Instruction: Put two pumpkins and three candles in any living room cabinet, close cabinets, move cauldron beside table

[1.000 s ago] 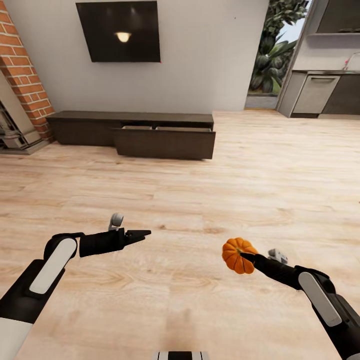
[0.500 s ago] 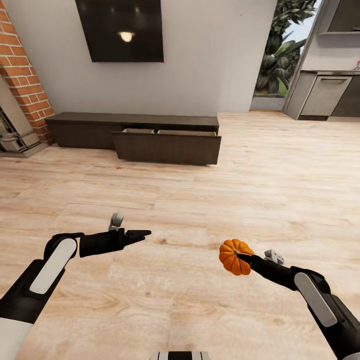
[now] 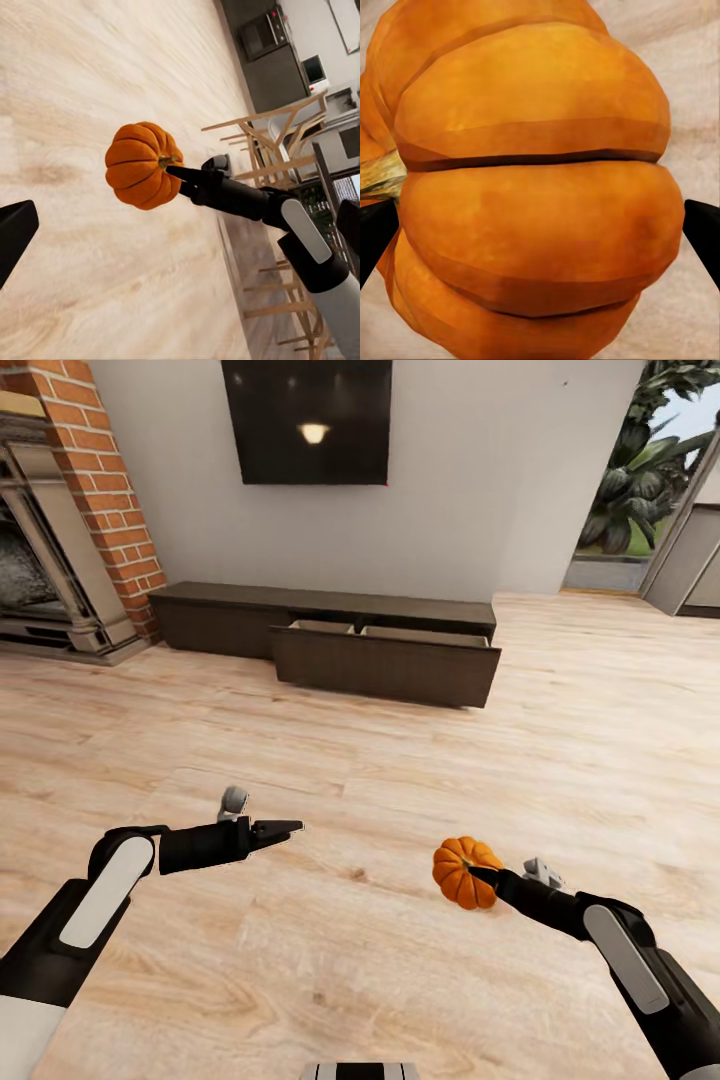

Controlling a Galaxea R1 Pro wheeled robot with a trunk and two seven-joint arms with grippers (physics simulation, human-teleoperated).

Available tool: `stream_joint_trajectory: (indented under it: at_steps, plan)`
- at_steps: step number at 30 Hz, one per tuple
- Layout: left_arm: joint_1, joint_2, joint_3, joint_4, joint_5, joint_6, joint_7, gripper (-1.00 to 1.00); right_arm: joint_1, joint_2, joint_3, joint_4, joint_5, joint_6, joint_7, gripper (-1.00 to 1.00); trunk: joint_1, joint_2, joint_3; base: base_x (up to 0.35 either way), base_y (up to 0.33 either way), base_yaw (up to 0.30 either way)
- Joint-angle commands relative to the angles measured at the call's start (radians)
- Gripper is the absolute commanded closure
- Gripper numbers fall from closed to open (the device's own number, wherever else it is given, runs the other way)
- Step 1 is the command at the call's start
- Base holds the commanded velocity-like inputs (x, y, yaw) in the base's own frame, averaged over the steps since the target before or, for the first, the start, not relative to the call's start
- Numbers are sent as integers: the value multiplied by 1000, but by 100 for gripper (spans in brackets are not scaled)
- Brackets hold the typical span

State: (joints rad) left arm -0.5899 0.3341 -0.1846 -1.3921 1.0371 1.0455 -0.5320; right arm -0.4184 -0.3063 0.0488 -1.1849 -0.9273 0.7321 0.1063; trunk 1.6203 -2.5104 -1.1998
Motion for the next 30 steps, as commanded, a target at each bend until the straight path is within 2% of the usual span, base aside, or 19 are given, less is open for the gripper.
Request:
stream_joint_trajectory:
  at_steps: [1, 10, 30]
  plan:
    - [-1, 0, -1, 1, -4, 2, -6, -100, 0, -1, 0, -1, -2, 3, 4, 100, 0, 0, -1, 338, 0, 202]
    - [-2, 1, -1, 1, -5, 2, -6, -100, 0, -1, -1, -1, -2, 3, 7, 100, 0, 0, -1, 338, 0, 110]
    - [-2, 0, 0, 0, -3, 2, -7, -100, 0, -2, -8, 1, -3, 3, 9, 100, 0, 0, -1, 338, 0, 281]
